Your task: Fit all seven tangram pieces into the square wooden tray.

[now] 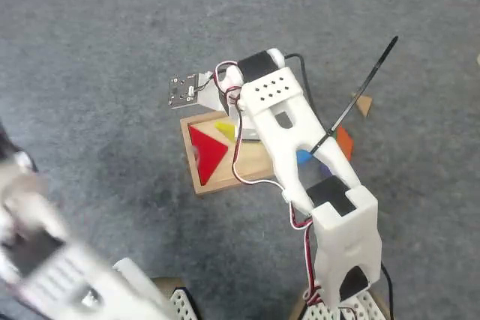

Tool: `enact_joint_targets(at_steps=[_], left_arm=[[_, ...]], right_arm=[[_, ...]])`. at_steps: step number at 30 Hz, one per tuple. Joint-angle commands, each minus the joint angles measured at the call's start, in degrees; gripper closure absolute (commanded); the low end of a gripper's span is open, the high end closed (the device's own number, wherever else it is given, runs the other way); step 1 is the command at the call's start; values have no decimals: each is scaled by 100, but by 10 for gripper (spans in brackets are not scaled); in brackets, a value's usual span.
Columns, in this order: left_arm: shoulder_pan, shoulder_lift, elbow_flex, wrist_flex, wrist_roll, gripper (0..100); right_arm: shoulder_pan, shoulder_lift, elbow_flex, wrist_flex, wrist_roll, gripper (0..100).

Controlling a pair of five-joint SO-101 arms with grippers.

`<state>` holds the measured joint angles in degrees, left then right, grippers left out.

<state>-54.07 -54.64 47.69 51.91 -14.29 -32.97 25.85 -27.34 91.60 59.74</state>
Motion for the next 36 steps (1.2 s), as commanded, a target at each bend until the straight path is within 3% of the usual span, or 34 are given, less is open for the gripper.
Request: enact_joint_targets(at_steps=[1, 8, 13, 18, 24, 32, 36], left_arm=[[-35, 3112, -2545, 826, -70, 830], [-905, 7719, -7697, 2734, -62, 830], [-1204, 9943, -11319, 3763, -62, 830], [-1231, 11754, -14193, 4536, -53, 830], [-1231, 12237, -14255, 4519, -44, 830], [-1284, 12193, -14404, 4677, -44, 830], [-1248, 12176, -14404, 4686, -44, 830]], right_arm=[[-48, -22, -167, -154, -53, 973], [-330, 338, -26, -418, -44, 973], [-338, 180, -26, -699, 88, 972], [-479, 136, -35, -664, 343, 972], [-444, 295, -35, -716, 343, 961], [-145, 541, -35, -1358, -79, 712], [-101, 505, -35, -1631, -387, 650]])
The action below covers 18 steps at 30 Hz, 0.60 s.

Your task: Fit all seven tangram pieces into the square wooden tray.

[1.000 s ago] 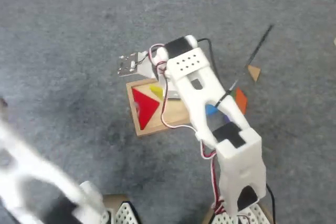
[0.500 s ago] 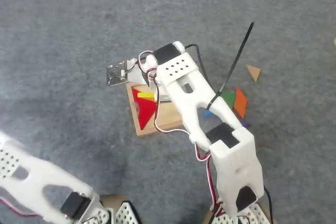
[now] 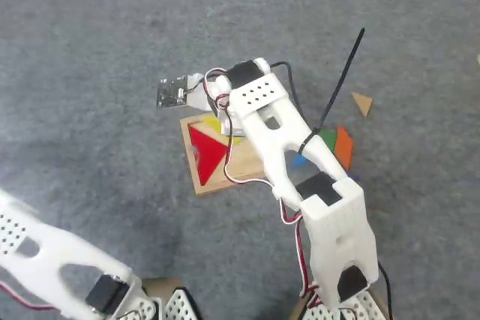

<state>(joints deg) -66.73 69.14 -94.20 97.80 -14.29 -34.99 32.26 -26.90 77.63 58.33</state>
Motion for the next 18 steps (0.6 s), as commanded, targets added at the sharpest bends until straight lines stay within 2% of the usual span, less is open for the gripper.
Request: enact_joint_targets(at_steps=[1, 8, 14, 18], left_arm=[[26, -193, -215, 97, -44, 830], [141, -211, -215, 123, -44, 830], [167, -211, -215, 123, -44, 830], [176, -211, -215, 123, -35, 830]], right_arm=[[101, -136, -79, -303, -334, 650], [136, -145, -176, -444, -712, 652], [734, -66, -360, -479, -1046, 652], [804, 303, -387, -664, -1222, 652]])
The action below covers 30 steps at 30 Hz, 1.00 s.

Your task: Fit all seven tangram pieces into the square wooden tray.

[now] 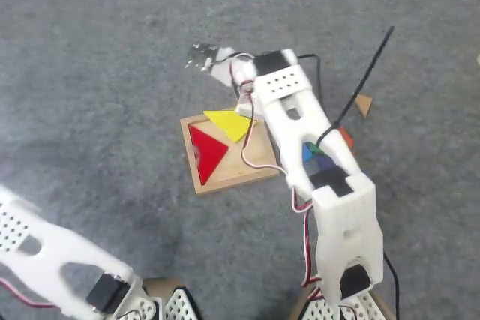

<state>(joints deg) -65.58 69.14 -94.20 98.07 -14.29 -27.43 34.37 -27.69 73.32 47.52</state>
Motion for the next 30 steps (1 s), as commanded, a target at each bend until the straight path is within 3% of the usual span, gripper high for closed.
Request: enact_joint_targets(at_steps=[1, 6, 15, 22, 26, 30], left_arm=[[62, -211, -215, 97, -35, 830], [35, -211, -215, 97, -35, 830], [105, -211, -215, 97, -35, 830], [185, -246, -215, 97, -35, 830], [466, -826, -198, 273, 0, 830], [633, -1767, 40, 290, 545, 830]], right_arm=[[40, 233, -308, -365, -211, 652], [-22, 725, -378, -892, -563, 652], [-576, 848, -501, -136, -536, 652], [-558, 716, -633, 22, -589, 652], [-532, 268, -1029, 418, -1064, 652], [-453, -382, -1486, 1007, -1591, 652]])
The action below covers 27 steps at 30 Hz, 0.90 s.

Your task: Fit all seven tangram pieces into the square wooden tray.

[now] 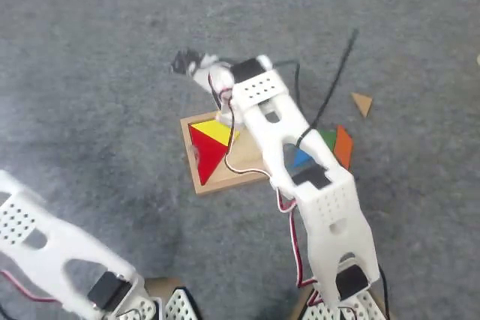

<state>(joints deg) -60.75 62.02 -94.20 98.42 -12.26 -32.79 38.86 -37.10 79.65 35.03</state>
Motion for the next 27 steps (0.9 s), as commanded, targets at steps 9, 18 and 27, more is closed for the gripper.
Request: enact_joint_targets(at_steps=[9, 18, 27], left_arm=[[1213, -5073, 5367, 229, 123, 830], [2831, -8598, 10853, -870, -26, 830], [3613, -10259, 14211, -2866, -44, 830]], right_arm=[[971, -1965, -721, 1525, -1125, 653], [2404, -2844, -475, 2255, -1204, 653], [3363, -4110, 2382, 1068, -1196, 653]])
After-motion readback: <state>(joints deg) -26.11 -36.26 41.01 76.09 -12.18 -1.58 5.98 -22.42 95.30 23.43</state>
